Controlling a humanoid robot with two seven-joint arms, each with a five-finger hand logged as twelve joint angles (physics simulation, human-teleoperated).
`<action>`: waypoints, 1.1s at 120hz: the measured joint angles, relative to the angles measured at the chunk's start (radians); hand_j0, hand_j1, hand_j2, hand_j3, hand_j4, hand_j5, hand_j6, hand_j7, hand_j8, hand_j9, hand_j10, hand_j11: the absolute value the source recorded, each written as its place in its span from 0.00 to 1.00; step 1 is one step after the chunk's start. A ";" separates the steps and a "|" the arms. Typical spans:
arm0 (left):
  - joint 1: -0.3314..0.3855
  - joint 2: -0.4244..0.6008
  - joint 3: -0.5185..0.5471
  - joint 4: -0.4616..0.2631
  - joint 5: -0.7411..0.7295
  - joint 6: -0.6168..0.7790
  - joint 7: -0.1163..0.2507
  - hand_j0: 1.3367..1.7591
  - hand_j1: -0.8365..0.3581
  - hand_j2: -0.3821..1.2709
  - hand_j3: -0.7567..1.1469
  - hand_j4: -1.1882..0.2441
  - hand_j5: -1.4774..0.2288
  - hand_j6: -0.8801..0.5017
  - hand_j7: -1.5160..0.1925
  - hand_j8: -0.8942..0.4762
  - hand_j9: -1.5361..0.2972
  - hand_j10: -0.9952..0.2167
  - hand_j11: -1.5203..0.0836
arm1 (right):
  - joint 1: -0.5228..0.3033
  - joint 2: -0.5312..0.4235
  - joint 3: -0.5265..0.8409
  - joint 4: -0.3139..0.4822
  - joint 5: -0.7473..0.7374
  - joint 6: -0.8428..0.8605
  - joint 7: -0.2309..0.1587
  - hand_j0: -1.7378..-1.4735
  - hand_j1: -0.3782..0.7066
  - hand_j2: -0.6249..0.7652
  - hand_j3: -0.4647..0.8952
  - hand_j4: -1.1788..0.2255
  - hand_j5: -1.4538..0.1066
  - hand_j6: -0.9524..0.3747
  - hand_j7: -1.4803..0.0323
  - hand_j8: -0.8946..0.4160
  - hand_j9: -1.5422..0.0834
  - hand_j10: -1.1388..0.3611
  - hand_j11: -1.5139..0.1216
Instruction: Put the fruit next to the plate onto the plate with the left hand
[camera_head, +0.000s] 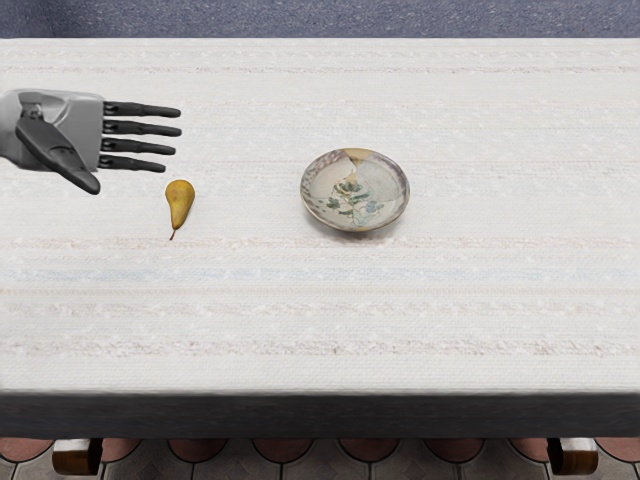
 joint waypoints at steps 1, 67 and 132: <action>0.000 -0.003 0.000 0.000 0.000 0.000 0.000 0.76 0.99 0.23 0.40 0.83 0.87 0.64 0.89 0.65 0.84 0.82 0.95 | 0.000 0.000 0.000 0.000 0.000 0.000 0.000 0.30 0.03 0.45 0.34 0.84 0.93 0.72 0.98 0.68 0.95 0.76 0.93; -0.105 -0.102 -0.021 -0.042 0.312 0.000 0.000 0.76 0.99 0.23 0.40 0.83 0.87 0.64 0.89 0.65 0.84 0.82 0.95 | -0.002 0.000 -0.001 0.000 -0.006 -0.001 0.000 0.30 0.03 0.45 0.34 0.84 0.93 0.72 0.98 0.68 0.95 0.76 0.93; -0.081 -0.261 -0.051 -0.056 0.759 0.356 0.000 0.76 0.99 0.23 0.40 0.83 0.86 0.63 0.89 0.65 0.84 0.82 0.95 | 0.009 0.000 -0.021 0.000 -0.009 -0.002 0.000 0.30 0.03 0.45 0.34 0.84 0.93 0.72 0.98 0.68 0.95 0.76 0.93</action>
